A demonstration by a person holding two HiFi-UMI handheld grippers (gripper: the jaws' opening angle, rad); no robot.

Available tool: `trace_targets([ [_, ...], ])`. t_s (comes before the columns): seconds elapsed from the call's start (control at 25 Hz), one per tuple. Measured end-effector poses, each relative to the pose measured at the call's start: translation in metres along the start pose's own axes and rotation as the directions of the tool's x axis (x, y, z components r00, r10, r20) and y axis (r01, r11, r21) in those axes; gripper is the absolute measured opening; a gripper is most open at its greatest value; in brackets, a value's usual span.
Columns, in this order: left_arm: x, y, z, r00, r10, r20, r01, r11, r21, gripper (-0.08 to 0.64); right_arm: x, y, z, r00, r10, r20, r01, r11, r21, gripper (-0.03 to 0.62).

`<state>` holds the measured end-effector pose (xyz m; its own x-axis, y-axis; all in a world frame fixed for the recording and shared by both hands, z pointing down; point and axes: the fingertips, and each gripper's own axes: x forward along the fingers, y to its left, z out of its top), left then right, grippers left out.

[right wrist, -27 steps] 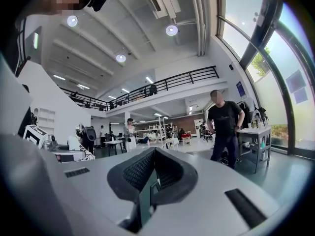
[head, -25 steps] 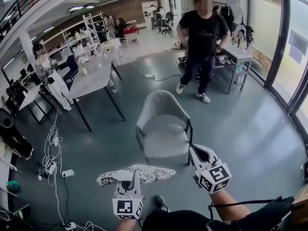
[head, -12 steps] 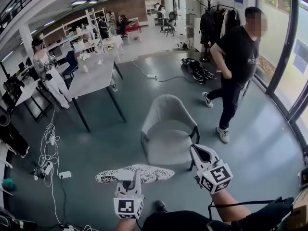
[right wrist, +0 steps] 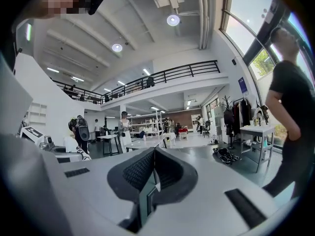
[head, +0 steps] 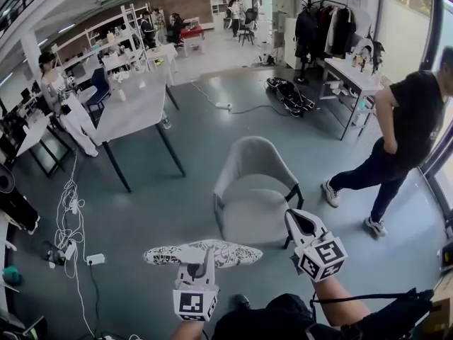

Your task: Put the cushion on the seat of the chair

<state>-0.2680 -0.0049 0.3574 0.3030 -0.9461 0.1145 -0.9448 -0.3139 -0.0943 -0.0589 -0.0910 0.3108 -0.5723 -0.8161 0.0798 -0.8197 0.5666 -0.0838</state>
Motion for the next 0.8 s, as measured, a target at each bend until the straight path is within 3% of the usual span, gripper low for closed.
trace_targets([
  [0.2, 0.013, 0.005, -0.01, 1.0, -0.002, -0.02, 0.001, 0.999, -0.04, 0.017, 0.018, -0.002, -0.001, 1.0, 0.013, -0.019, -0.013, 1.0, -0.011, 0.011],
  [0.48, 0.05, -0.005, -0.007, 0.999, 0.0, -0.051, -0.002, 0.999, -0.036, 0.017, 0.048, -0.031, -0.001, 0.998, 0.049, -0.033, -0.048, 0.999, 0.021, 0.011],
  [0.8, 0.105, -0.04, 0.009, 0.998, 0.016, -0.067, -0.019, 0.999, -0.039, 0.017, 0.069, -0.091, 0.016, 0.995, 0.096, 0.001, -0.096, 0.995, 0.003, 0.011],
])
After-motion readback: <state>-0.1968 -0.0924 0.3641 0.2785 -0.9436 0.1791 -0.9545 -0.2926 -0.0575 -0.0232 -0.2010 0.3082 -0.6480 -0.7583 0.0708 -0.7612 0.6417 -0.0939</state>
